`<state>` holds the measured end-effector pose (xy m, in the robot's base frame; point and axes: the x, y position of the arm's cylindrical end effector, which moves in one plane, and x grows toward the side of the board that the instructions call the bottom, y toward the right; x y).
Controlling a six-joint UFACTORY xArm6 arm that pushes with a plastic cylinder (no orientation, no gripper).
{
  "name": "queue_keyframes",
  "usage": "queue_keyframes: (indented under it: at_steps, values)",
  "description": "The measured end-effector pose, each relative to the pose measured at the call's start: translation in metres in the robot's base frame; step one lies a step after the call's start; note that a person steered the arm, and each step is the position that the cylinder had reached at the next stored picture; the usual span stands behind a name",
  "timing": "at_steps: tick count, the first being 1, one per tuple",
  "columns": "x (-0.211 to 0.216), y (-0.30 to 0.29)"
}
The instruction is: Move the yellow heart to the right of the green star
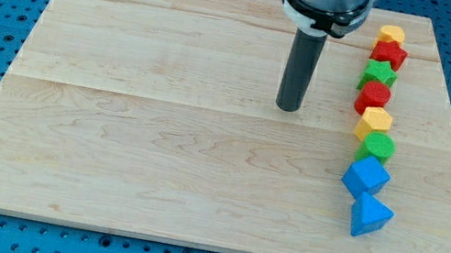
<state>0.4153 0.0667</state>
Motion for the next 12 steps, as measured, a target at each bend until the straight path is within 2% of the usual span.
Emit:
queue_keyframes:
  at_steps: [3,4,5,7,8,12]
  values:
    - [-0.012,0.011]
    - [-0.048,0.022]
    - [-0.106,0.028]
    - [-0.191,0.03]
    - [-0.223,0.063]
    - [-0.214,0.15]
